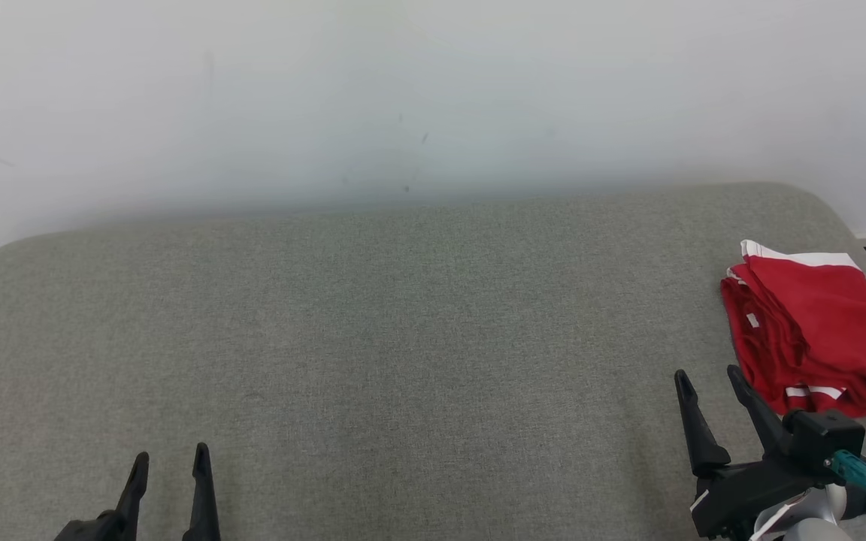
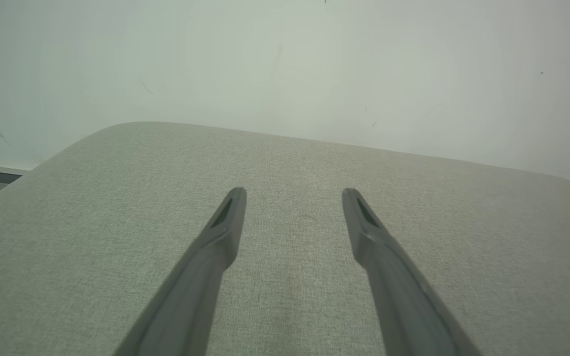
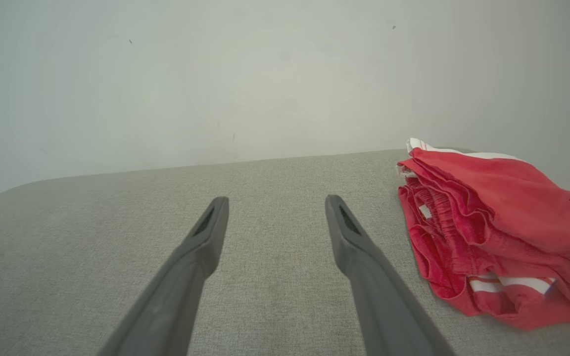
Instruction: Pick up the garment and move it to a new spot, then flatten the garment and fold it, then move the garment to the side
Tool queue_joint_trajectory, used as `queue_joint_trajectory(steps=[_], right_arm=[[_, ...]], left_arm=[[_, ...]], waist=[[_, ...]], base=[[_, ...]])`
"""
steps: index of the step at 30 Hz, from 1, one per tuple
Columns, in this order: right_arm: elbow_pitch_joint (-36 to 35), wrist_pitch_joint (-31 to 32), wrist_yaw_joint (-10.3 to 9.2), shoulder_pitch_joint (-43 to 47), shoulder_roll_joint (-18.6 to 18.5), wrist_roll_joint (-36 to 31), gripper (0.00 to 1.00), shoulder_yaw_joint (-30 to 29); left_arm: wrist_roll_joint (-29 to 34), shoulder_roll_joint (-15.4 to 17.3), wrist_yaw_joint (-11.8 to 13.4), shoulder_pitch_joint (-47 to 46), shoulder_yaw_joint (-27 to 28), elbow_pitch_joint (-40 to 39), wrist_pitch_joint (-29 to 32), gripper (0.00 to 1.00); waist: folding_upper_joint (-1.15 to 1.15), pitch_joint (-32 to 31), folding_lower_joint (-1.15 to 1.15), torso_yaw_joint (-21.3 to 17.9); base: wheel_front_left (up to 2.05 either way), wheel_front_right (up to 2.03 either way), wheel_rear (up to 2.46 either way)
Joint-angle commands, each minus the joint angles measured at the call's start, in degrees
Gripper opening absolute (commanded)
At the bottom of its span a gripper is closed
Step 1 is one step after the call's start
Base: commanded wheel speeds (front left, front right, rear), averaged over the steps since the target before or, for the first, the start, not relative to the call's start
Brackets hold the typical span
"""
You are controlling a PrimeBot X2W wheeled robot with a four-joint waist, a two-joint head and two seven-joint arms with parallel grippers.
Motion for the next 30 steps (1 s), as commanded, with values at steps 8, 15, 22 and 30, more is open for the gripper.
queue_joint_trajectory(steps=[8, 15, 22, 30], right_arm=[[-0.09, -0.2, -0.17, 0.23, -0.38, 0.66, 1.0, 0.53], [-0.12, -0.19, -0.17, 0.06, -0.58, 1.09, 1.0, 1.13], [1.76, 0.37, 0.0, 1.96, 0.67, 0.97, 0.0, 1.38], [0.26, 2.67, -0.01, 2.23, 1.85, 8.58, 0.0, -0.75]], left_arm=[[0.08, 0.05, -0.26, -0.11, 0.28, -0.26, 0.0, 1.0], [-0.12, 0.04, -0.2, 0.07, 0.39, -0.43, 0.0, 1.0], [-0.48, -0.43, -0.23, 1.1, 0.26, 2.14, 0.28, 0.0], [-9.42, -0.37, -0.62, -0.06, 0.83, 2.15, 2.99, 0.0]], waist=[[0.0, -0.01, 0.0, 0.05], [0.0, 0.02, 0.0, 0.0], [0.0, 0.02, 0.0, 0.03], [0.0, 0.17, 0.0, 0.15]], base=[[0.0, 0.0, 0.0], [0.0, 0.0, 0.0], [0.0, 0.0, 0.0], [0.0, 0.0, 0.0]])
